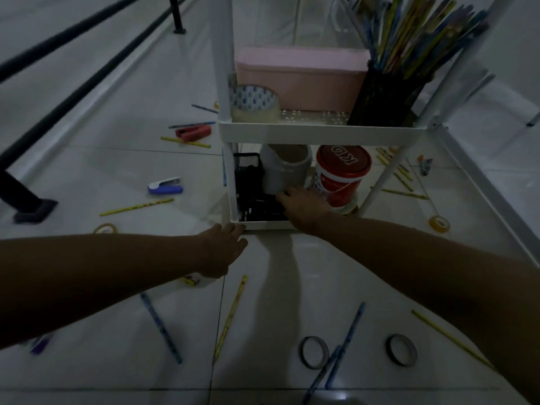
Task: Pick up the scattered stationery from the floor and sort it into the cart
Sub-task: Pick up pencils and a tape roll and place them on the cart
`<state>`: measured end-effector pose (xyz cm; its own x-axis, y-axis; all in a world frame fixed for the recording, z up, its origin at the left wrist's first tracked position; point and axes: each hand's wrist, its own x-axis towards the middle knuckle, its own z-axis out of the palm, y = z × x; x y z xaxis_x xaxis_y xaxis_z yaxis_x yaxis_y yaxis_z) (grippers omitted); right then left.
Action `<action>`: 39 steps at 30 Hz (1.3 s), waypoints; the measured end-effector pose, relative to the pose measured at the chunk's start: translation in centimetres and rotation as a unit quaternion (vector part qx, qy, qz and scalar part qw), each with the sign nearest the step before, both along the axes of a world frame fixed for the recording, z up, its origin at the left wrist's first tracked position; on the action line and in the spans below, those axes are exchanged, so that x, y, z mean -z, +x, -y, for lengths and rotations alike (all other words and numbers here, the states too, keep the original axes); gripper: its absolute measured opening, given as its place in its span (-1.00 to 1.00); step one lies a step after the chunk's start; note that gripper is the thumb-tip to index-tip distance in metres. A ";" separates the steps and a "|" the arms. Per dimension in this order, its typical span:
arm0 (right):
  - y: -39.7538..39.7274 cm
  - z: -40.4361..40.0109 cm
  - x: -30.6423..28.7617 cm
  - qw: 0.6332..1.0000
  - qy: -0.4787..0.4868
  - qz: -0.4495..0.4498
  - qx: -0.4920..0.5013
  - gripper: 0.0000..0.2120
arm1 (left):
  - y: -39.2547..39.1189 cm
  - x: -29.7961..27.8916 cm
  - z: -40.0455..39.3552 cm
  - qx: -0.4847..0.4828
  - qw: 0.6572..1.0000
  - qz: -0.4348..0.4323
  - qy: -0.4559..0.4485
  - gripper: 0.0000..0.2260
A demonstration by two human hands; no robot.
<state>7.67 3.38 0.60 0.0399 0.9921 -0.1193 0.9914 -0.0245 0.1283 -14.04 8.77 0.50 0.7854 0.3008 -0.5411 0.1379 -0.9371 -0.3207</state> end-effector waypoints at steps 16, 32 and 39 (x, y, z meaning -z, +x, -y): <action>4.3 15.7 0.7 0.988 -0.138 -0.045 0.058 -0.64 | 10.9 1.7 7.6 0.164 0.980 -0.042 -0.100 -0.39; 5.3 27.5 3.6 0.942 -0.283 -0.080 0.162 -0.26 | 13.9 2.4 14.5 0.159 0.973 -0.147 -0.080 -0.31; 6.4 28.6 5.0 0.937 -0.309 -0.112 0.117 -0.06 | 14.1 1.5 15.6 0.158 0.971 -0.151 -0.098 -0.35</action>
